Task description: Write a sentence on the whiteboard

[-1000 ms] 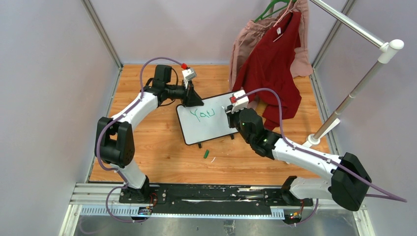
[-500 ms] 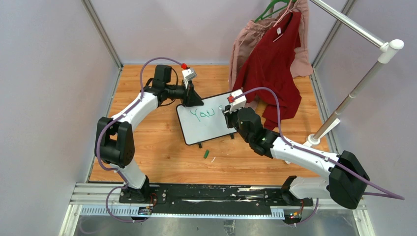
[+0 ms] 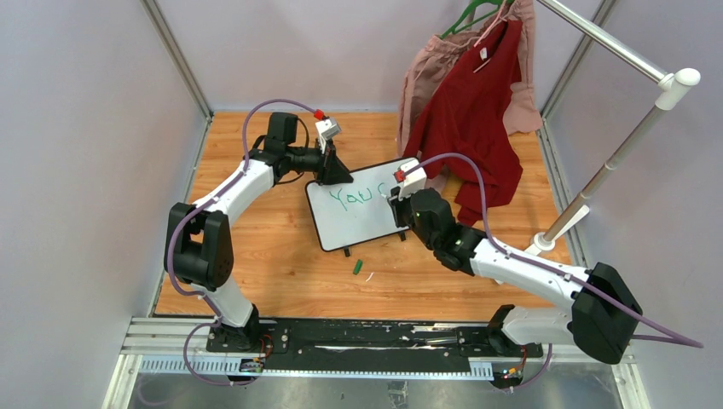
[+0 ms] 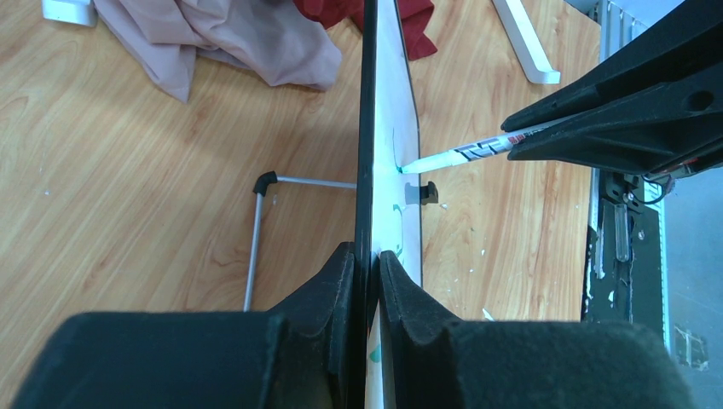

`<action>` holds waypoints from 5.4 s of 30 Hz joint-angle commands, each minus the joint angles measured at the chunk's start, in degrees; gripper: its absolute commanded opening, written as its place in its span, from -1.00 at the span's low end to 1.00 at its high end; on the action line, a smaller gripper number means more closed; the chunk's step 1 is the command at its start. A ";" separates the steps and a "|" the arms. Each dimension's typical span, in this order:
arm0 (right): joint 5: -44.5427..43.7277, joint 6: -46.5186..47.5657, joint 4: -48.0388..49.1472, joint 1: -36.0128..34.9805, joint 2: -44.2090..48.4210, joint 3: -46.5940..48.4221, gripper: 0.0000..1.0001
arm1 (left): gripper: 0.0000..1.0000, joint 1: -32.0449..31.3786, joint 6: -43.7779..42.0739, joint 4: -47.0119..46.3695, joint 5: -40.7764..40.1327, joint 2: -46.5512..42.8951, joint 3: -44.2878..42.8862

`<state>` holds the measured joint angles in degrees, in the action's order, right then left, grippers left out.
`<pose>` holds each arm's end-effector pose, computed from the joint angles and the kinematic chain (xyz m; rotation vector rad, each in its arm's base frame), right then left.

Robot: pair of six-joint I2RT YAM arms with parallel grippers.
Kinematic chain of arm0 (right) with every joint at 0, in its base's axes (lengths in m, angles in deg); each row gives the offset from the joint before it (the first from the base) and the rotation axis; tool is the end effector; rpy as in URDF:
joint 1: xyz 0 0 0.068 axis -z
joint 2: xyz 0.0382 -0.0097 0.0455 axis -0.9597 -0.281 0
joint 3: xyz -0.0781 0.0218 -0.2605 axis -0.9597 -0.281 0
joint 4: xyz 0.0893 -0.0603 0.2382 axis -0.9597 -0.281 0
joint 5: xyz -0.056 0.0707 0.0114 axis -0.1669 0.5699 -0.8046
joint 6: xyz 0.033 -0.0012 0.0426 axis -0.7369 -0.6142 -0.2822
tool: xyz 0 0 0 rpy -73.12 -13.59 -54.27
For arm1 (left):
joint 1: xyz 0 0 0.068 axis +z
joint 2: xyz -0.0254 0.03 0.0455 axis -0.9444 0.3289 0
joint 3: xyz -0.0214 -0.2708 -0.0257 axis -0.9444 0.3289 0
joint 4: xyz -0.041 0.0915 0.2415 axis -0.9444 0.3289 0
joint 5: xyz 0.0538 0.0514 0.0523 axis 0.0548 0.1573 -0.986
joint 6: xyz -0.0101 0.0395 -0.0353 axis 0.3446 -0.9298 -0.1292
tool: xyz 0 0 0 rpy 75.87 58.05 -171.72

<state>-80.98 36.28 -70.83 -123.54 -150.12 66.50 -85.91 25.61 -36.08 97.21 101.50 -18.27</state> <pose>0.1889 0.2057 0.2844 -0.4171 1.7189 0.4205 0.3486 -0.1255 0.2756 0.9994 1.8280 -1.1449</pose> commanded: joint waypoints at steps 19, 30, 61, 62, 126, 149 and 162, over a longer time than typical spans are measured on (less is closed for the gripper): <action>-3.41 -0.74 -0.47 2.05 6.54 -3.33 -1.00 | -0.99 0.00 -1.20 -1.99 -2.07 -1.33 1.56; -4.52 -1.19 0.39 3.09 5.20 -2.00 -1.00 | -0.99 0.00 -1.12 -2.17 -1.84 -1.49 1.65; 0.53 -2.72 1.01 3.55 1.75 -1.40 -1.00 | -0.99 0.00 -0.79 -2.59 -1.75 -1.44 1.83; 0.39 -2.83 0.73 3.59 1.78 -1.59 -1.00 | -0.99 0.00 -0.82 -2.57 -1.77 -1.48 1.83; -3.65 -2.71 -4.48 5.14 3.36 -1.36 -1.00 | -0.99 0.00 -0.32 -3.40 -1.63 -2.27 2.20; -4.11 -1.36 -3.04 5.73 4.59 2.27 -1.00 | -0.99 0.00 -0.11 -3.50 -1.68 -2.21 2.27; -4.20 -1.94 -1.47 6.39 2.24 2.22 -1.00 | -0.99 -0.05 -0.05 -3.67 -1.53 -2.20 2.27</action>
<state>-84.17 34.51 -74.07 -118.26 -147.45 67.20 -85.94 27.05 -37.78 96.96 100.56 -17.03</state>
